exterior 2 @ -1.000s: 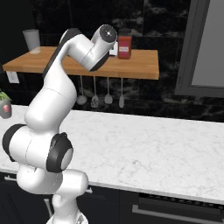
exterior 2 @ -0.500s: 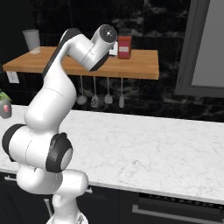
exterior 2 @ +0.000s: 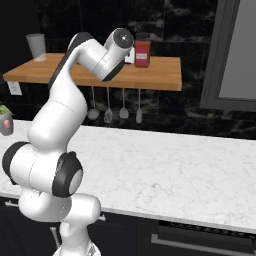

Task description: Gather all objects into one cabinet and sort the glasses and bowls to opposite sides.

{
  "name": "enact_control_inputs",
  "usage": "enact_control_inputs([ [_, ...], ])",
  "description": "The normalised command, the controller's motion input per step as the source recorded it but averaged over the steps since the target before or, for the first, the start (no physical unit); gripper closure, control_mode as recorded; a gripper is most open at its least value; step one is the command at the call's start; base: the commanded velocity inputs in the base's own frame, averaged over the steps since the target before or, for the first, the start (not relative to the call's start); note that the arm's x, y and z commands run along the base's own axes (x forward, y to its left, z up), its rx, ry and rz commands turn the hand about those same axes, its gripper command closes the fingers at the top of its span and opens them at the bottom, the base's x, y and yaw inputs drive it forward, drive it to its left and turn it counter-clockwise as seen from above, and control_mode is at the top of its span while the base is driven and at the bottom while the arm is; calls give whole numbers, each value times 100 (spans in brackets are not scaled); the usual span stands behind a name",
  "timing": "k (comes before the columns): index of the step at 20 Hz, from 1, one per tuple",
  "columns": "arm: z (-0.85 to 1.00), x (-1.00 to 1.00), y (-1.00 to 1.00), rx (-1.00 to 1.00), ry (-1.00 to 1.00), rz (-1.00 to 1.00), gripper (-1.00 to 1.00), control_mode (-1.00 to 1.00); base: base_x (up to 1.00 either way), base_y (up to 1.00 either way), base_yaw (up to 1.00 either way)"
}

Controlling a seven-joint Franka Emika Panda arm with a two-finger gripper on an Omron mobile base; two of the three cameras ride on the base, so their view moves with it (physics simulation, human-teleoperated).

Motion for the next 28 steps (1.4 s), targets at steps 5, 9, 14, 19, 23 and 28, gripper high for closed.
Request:
enact_control_inputs([
  [5, 0, 0, 0, 0, 0, 0, 100, -100, 0, 0, 0],
  [9, 0, 0, 0, 0, 0, 0, 100, -100, 0, 0, 0],
  [14, 0, -4, 0, 0, 0, 0, 100, -100, 0, 0, 0],
  [19, 0, -31, 0, 0, -1, -1, 100, -100, 0, 0, 0],
  [23, 4, -63, 0, 0, -6, -1, 100, -100, 0, 0, 0],
  [28, 14, -67, 0, 0, -3, -3, 100, -100, 0, 0, 0],
])
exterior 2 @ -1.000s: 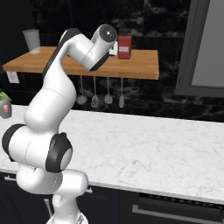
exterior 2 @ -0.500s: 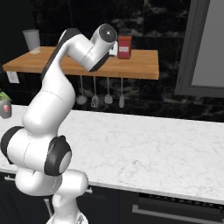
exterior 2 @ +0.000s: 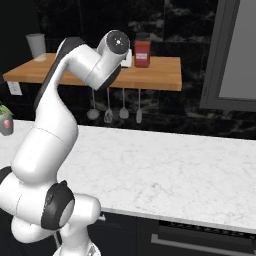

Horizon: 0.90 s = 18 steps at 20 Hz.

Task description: Gather all objects into one cabinet and sort the glasses and bowls to opposite sides.

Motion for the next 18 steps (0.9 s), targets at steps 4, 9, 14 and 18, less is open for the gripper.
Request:
enact_control_inputs([
  [4, 20, -59, -1, 0, 0, -5, 100, -100, 0, 0, 0],
  [9, 16, -55, -3, 0, 0, -5, 100, -100, 0, 0, 0],
  [14, 2, -95, 0, 0, -4, -5, 100, -100, 0, 0, 0],
  [18, 0, -81, 3, -3, -6, -6, 100, -100, 0, 0, 0],
])
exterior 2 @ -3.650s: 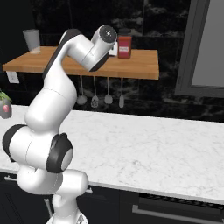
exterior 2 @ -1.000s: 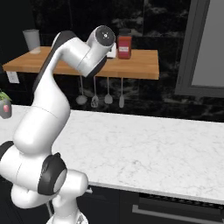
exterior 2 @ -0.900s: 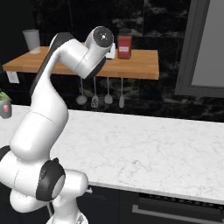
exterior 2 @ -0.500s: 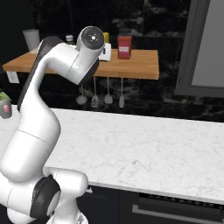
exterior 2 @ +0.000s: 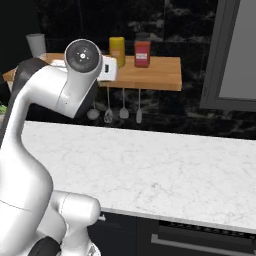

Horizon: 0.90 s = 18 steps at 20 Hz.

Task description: Gather all objects into one cabinet and sort the glasses and bowls to opposite sides.

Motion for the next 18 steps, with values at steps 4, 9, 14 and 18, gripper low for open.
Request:
enact_control_inputs([
  [4, 0, -74, 2, -3, -1, -9, 100, -100, 0, 0, 0],
  [9, 0, -48, 13, -6, 5, -3, 100, -100, 0, 0, 0],
  [14, 0, -36, 5, -4, 4, 0, 100, -100, 0, 0, 0],
  [18, 0, -45, 0, -3, 6, 0, 100, -100, 0, 0, 0],
])
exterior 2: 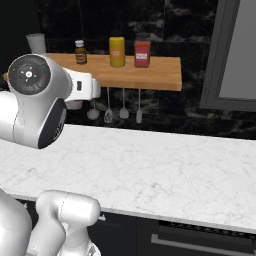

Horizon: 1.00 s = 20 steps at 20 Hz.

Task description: Gather all objects into one cabinet and sort the glasses and bowls to opposite sides.

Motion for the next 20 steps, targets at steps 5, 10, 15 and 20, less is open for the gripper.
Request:
enact_control_inputs([
  [5, -11, -39, 10, -6, 11, 0, 100, -100, 0, 0, 0],
  [10, -16, -1, 0, 0, 0, 0, 100, -100, 0, 0, 0],
  [15, -26, 0, 2, 0, 0, -2, 100, -100, 0, 0, 0],
  [20, -18, 0, 16, 0, 0, -8, 100, -100, 0, 0, 0],
])
